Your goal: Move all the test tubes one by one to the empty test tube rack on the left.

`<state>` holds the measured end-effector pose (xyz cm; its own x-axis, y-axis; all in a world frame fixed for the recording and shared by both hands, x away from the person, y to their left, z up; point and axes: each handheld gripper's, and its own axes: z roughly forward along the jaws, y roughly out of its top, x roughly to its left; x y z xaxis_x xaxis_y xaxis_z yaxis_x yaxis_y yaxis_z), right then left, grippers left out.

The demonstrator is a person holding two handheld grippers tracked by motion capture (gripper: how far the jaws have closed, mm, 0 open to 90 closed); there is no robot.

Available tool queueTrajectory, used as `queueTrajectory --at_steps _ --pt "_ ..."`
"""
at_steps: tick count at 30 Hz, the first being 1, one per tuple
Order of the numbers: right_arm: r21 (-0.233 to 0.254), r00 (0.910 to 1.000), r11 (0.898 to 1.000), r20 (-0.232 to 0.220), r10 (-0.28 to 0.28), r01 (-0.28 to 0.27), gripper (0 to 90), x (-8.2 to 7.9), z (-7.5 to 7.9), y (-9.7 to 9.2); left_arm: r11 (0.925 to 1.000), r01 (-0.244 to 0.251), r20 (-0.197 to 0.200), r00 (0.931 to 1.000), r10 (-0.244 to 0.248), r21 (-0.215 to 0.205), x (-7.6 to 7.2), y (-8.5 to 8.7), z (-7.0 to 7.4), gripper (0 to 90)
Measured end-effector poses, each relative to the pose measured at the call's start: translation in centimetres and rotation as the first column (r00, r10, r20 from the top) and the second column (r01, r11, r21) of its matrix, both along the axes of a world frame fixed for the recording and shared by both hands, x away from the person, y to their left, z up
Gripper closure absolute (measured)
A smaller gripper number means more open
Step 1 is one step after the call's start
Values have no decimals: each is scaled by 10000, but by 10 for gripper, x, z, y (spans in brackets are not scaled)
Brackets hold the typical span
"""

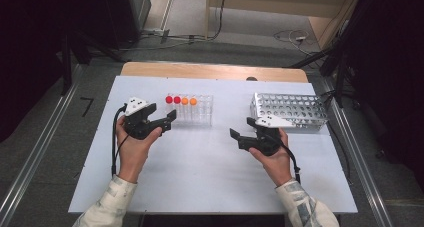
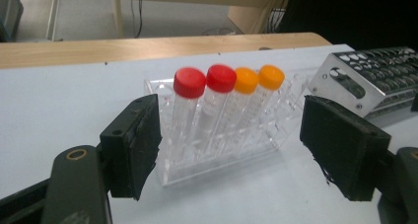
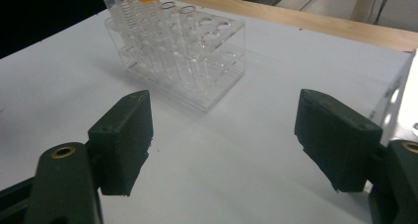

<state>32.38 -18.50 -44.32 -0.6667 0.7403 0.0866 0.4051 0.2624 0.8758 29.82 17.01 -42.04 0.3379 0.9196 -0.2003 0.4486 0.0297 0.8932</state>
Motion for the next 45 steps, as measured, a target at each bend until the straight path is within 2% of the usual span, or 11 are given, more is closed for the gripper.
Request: queueTrajectory --at_steps 3,9,15,20,31,39,42,45 --pt "1 9999 9999 -14 -131 131 185 -2 2 -9 9999 -33 -61 10000 34 164 -6 3 -5 247" --pt "50 9991 9990 15 -434 434 178 -8 2 -28 9997 -197 -18 9998 197 130 -17 10 -12 237" --pt "35 9978 9978 55 -659 659 177 -14 2 -44 9995 -290 -66 9996 289 -149 -27 18 -18 234" --pt "83 9958 9959 162 -902 900 176 -21 3 -58 9993 -368 -77 9993 368 -77 -38 23 -24 229" --pt "-92 9905 9905 60 -1371 1371 173 -33 -3 -89 9986 -521 -312 9982 520 -16 -53 37 -34 211" --pt "-239 9801 9798 65 -1984 1985 172 -41 -7 -116 9967 -814 -356 9961 812 -31 -61 48 -40 208" --pt "-487 9734 9721 143 -2289 2293 171 -45 -10 -127 9958 -914 -332 9953 914 14 -65 52 -42 208" --pt "-487 9673 9660 97 -2536 2538 171 -50 -12 -138 9948 -1015 -357 9942 1015 35 -68 57 -44 207"
